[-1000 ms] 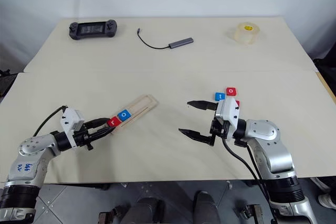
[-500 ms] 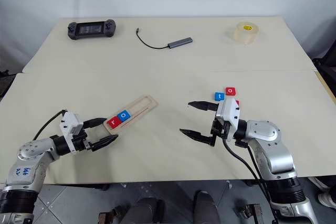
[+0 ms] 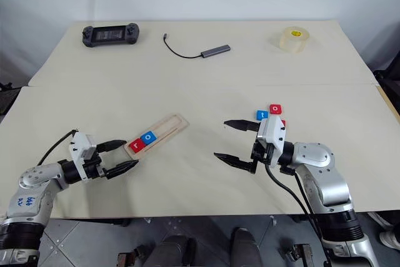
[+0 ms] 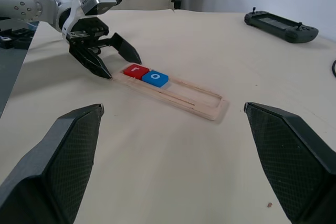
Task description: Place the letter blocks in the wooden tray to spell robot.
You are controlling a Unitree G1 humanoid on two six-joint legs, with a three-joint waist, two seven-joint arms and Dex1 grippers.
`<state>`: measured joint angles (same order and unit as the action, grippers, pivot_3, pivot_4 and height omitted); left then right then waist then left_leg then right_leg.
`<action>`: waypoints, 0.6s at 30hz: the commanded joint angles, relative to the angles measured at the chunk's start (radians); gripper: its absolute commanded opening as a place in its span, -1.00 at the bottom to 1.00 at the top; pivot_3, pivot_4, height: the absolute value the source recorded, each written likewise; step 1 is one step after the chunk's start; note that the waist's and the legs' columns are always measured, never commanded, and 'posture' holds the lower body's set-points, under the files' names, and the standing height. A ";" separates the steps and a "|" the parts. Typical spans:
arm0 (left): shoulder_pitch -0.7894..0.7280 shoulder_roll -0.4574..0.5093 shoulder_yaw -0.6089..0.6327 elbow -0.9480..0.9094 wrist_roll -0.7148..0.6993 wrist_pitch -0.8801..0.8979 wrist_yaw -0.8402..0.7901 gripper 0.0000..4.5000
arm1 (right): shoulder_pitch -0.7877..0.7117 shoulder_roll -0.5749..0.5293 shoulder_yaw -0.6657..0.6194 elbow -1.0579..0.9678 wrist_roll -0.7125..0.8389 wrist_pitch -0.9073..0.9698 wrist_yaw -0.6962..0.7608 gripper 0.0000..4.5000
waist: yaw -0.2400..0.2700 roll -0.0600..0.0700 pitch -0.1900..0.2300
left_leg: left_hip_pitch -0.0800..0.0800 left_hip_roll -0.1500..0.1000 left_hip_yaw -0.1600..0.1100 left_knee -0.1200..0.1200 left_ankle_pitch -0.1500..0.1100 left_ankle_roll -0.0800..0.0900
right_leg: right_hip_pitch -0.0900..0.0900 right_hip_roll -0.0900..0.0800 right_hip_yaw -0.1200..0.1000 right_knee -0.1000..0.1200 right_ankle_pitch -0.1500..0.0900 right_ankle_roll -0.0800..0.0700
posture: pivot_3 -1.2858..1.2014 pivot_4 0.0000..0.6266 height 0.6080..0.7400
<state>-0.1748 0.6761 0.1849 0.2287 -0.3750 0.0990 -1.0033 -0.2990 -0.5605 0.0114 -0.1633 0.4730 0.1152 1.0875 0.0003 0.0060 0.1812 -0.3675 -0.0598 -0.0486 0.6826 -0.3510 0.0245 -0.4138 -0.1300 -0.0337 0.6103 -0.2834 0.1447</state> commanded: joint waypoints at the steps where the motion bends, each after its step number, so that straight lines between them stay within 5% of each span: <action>1: 0.011 -0.004 -0.026 0.016 0.019 0.011 -0.014 0.99 | -0.001 -0.009 -0.029 -0.035 0.015 -0.004 -0.009 1.00 | 0.000 0.000 0.000 | 0.000 0.000 0.000 0.000 0.000 0.000 | 0.000 0.000 0.000 0.000 0.000 0.000 | 0.03 -0.52 1.00; 3: 0.013 -0.007 -0.034 0.016 0.026 0.016 -0.010 0.99 | 0.003 -0.009 -0.030 -0.039 0.015 -0.003 -0.013 1.00 | 0.000 0.000 0.000 | 0.000 0.000 0.000 0.000 0.000 0.000 | 0.000 0.000 0.000 0.000 0.000 0.000 | 0.03 -0.52 1.00; 8: 0.016 -0.006 -0.043 0.034 0.047 0.002 -0.004 0.51 | 0.014 -0.013 -0.033 -0.049 0.019 -0.001 -0.019 1.00 | 0.000 0.000 0.000 | 0.000 0.000 0.000 0.000 0.000 0.000 | 0.000 0.000 0.000 0.000 0.000 0.000 | 0.03 -0.52 1.00; 18: -0.040 -0.029 -0.094 -0.065 0.021 -0.061 -0.102 0.51 | 0.031 -0.056 -0.077 -0.050 0.026 -0.003 -0.011 1.00 | 0.005 0.000 0.000 | 0.000 -0.001 0.000 0.000 0.000 0.000 | 0.000 -0.001 0.000 0.000 0.000 0.000 | 0.03 -0.52 1.00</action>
<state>-0.1962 0.6559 0.1307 0.2150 -0.3558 0.0563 -1.0680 -0.2847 -0.5899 -0.0153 -0.1706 0.4751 0.1153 1.0761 0.0049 0.0062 0.1811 -0.3679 -0.0605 -0.0489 0.6829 -0.3509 0.0248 -0.4136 -0.1308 -0.0340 0.6103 -0.2834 0.1447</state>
